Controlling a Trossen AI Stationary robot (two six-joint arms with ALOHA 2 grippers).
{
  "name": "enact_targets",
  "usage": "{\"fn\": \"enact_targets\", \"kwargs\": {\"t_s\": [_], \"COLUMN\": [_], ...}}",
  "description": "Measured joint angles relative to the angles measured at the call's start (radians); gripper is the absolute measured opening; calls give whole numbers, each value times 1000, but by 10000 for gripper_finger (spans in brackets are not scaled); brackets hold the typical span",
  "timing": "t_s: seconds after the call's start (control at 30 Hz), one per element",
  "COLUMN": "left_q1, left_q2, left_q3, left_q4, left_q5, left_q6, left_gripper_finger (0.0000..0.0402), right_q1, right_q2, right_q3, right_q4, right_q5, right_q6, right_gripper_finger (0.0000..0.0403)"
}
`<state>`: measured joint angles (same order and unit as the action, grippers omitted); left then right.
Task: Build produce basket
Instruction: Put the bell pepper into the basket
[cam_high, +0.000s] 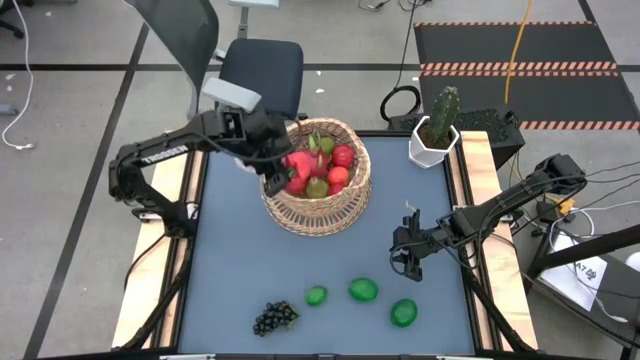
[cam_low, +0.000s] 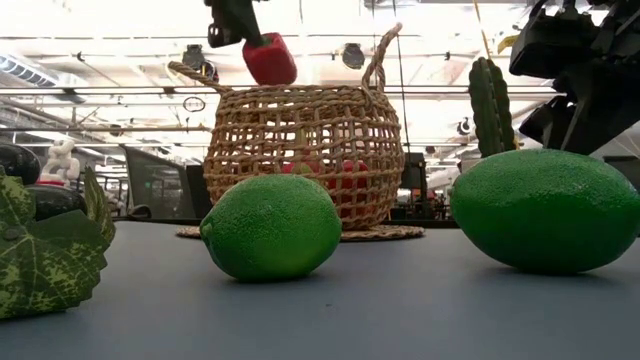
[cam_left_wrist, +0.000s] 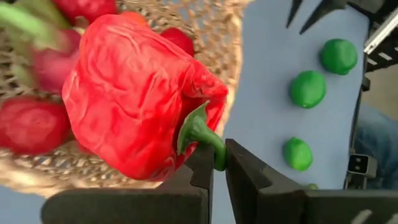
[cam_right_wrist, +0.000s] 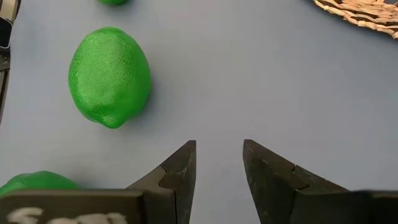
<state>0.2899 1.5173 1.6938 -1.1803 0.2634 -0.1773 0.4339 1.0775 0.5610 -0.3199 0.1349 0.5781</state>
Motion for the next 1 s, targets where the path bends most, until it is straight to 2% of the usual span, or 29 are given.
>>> {"fn": "enact_targets", "kwargs": {"t_s": [0.37,1.0], "left_q1": [96,104], "left_q2": [70,259], "left_q3": [0,0], "left_q4": [-45,-54], "left_q5": [29,61], "left_q6": [49,110], "left_gripper_finger": [26,26], "right_q1": [0,0], "right_q2": [0,0], "right_q3": [0,0], "right_q4": [0,0], "right_q5": [0,0], "right_q6": [-8,-14], "right_gripper_finger": [125,125]}}
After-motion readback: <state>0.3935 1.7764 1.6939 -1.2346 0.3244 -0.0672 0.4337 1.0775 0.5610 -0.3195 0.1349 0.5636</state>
